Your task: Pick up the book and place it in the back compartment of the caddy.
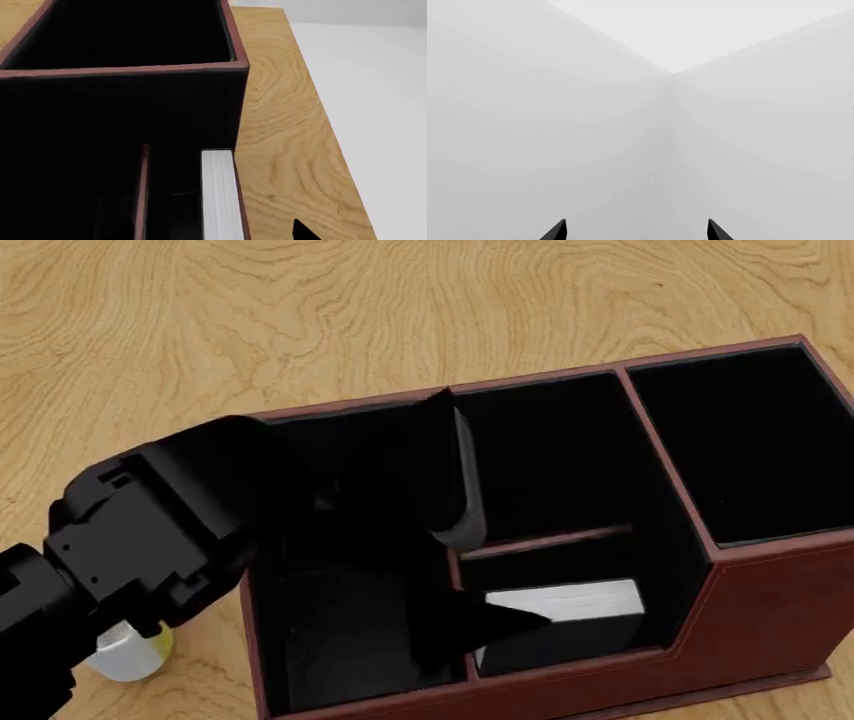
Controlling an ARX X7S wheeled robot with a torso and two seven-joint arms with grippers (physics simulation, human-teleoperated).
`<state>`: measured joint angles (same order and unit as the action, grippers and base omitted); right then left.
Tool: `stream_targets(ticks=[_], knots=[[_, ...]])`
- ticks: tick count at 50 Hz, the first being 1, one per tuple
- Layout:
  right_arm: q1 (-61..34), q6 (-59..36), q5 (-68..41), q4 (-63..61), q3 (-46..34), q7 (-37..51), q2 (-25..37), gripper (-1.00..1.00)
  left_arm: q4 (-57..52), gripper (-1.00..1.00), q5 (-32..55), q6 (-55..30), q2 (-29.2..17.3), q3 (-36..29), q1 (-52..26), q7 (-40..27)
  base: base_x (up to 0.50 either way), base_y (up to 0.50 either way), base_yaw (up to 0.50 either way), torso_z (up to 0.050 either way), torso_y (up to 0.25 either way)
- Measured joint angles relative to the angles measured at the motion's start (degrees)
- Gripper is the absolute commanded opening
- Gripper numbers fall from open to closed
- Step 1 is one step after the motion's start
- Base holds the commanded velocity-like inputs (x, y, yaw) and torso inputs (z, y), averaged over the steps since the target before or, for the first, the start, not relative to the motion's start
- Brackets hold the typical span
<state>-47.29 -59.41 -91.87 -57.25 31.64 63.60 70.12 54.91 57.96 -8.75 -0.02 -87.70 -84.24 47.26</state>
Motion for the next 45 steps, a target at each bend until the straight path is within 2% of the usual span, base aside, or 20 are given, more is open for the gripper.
stream_targets(ticks=[19, 45], knots=[[-0.12, 0.46, -1.27, -0.12, 0.71, 0.72, 0.22, 1.00, -2.88, 1.00, 3.91, -1.06, -1.23, 1.30, -5.72, -0.93, 0.00, 0.00, 0.00, 0.000, 0.000], [-1.63, 2.07, -2.00, -0.35, -1.49, 1.88, 0.63, 1.00, -14.36, 1.00, 8.77, -4.29, -11.27, 5.69, -11.74, -6.32, 0.00, 0.00, 0.00, 0.000, 0.000]])
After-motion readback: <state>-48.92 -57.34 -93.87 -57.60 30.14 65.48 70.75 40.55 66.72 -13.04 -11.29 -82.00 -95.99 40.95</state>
